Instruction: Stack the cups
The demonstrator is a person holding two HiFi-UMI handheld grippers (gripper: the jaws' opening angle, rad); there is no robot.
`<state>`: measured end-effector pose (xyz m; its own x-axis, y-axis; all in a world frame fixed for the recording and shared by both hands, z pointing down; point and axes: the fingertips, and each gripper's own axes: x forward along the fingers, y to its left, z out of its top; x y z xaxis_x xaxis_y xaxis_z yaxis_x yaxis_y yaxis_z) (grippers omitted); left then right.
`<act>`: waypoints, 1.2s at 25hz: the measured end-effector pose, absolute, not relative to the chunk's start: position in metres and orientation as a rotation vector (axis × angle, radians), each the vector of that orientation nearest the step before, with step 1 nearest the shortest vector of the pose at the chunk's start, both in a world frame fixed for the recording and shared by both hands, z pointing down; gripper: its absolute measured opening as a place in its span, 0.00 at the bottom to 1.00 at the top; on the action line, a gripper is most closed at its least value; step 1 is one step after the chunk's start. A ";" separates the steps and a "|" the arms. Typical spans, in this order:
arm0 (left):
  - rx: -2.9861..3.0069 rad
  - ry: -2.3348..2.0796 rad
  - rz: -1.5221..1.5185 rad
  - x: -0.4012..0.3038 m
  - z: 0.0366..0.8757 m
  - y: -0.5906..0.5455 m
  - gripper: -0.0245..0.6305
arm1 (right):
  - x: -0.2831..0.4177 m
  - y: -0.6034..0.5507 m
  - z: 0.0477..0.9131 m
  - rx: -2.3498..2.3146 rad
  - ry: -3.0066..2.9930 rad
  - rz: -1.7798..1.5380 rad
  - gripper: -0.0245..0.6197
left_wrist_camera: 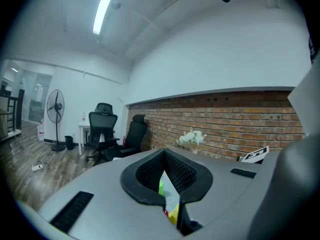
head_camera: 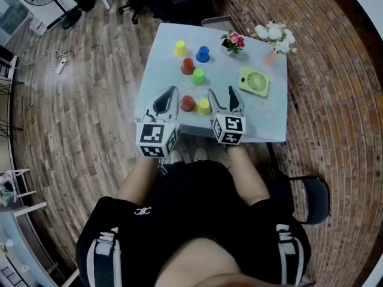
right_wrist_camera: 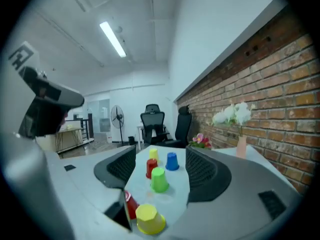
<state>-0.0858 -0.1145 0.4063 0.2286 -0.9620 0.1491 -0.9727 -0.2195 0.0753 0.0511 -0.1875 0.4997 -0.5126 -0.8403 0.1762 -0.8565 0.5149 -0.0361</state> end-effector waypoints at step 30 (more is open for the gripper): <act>2.508 -1.753 0.107 -0.012 0.380 -0.166 0.04 | 0.130 -0.209 0.362 1.702 -2.845 -0.130 0.53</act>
